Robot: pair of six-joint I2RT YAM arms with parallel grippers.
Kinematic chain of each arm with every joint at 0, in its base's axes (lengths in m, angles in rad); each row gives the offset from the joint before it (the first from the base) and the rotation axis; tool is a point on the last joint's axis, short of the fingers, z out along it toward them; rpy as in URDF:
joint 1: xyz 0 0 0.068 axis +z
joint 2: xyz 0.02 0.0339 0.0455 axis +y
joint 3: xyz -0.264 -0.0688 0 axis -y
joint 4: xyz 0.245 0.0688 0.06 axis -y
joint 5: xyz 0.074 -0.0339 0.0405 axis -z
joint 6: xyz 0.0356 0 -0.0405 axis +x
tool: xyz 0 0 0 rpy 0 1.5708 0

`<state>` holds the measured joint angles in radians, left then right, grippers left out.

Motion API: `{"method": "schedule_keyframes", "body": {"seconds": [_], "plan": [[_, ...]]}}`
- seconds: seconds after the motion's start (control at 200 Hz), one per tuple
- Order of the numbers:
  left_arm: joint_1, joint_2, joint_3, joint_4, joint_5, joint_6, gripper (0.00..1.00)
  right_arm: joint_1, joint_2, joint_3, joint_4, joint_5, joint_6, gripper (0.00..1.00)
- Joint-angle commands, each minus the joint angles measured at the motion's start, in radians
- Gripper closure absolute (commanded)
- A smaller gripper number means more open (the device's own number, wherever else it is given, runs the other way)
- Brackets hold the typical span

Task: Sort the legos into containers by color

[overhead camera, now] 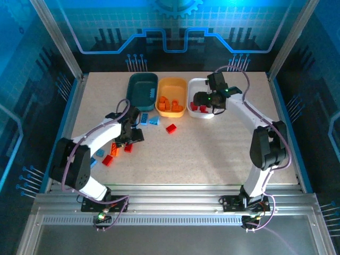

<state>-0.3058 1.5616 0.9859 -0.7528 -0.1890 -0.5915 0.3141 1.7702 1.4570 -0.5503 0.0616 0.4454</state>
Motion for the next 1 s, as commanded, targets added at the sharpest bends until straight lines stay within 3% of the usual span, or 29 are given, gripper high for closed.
{"method": "schedule_keyframes", "body": {"seconds": [0.0,0.275,0.415,0.62,0.825,0.995], "plan": [[-0.002,0.039,0.016,-0.036,-0.091,0.025,0.19,0.009,-0.073,-0.076,0.044,-0.050,0.028,0.22],[-0.012,0.138,0.030,0.007,-0.082,0.046,0.22,0.028,-0.140,-0.205,0.079,-0.072,0.035,0.22],[-0.011,0.154,0.002,0.038,-0.048,0.036,0.33,0.041,-0.156,-0.235,0.091,-0.073,0.033,0.22],[-0.037,0.115,-0.030,0.042,-0.052,0.022,0.59,0.049,-0.191,-0.266,0.111,-0.072,0.038,0.23],[-0.100,0.094,-0.045,0.020,-0.062,-0.009,0.72,0.054,-0.230,-0.289,0.135,-0.076,0.045,0.24],[-0.226,0.024,-0.012,-0.046,-0.075,-0.069,0.74,0.054,-0.264,-0.325,0.165,-0.074,0.053,0.24]]}}
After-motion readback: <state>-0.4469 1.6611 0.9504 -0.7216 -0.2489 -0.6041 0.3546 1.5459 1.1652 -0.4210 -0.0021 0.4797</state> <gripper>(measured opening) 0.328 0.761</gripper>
